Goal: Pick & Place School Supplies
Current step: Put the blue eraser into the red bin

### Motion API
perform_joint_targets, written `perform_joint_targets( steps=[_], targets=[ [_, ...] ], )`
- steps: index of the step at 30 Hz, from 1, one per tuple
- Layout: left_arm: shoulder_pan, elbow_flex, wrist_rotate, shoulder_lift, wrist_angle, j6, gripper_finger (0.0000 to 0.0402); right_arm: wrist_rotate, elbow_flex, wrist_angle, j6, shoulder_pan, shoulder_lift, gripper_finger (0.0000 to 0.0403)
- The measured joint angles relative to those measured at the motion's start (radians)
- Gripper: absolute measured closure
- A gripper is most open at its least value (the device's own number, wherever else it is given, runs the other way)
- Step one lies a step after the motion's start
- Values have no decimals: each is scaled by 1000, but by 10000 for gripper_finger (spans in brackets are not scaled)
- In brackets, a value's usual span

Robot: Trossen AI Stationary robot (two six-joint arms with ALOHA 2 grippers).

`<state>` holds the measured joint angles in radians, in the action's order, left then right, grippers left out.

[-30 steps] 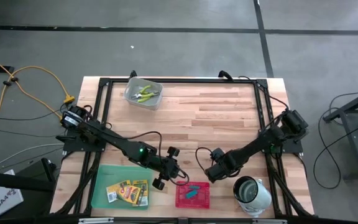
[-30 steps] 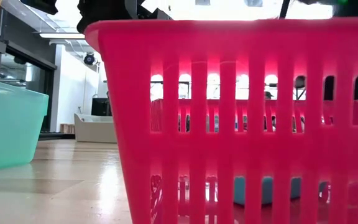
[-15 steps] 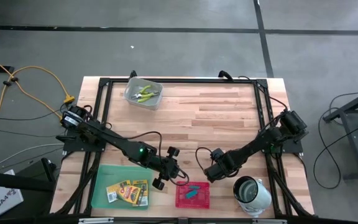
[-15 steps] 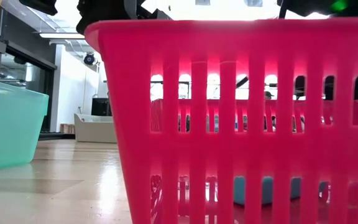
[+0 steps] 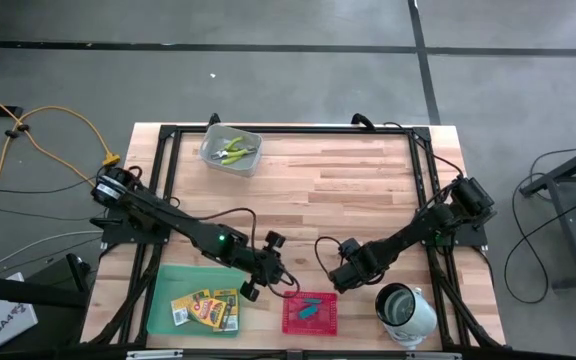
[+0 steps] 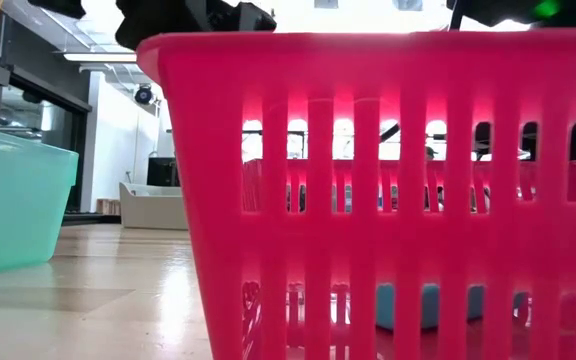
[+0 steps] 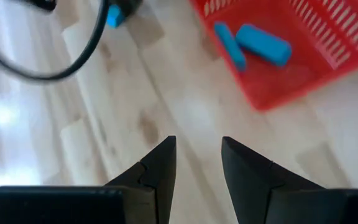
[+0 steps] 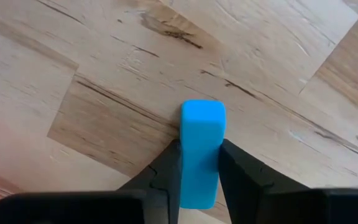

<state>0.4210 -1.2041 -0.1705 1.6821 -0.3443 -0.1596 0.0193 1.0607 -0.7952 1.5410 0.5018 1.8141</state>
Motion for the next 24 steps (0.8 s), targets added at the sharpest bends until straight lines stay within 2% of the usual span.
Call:
perform_joint_targets(
  steps=[8, 12, 16, 24],
  targets=[
    [-50, 2, -18, -85, -214, 106, 285, -2, 3, -3, -62, 0, -3, 329],
    [-81, 2, 9, -97, -276, 147, 285, -3, 29, -14, -123, -1, -2, 327],
    [-99, 3, 26, -97, -309, 151, 285, -4, 77, -38, -182, -1, -2, 332],
    [-114, 3, 29, -97, -385, 154, 285, 1, 226, -206, -275, -15, -2, 332]
  ],
)
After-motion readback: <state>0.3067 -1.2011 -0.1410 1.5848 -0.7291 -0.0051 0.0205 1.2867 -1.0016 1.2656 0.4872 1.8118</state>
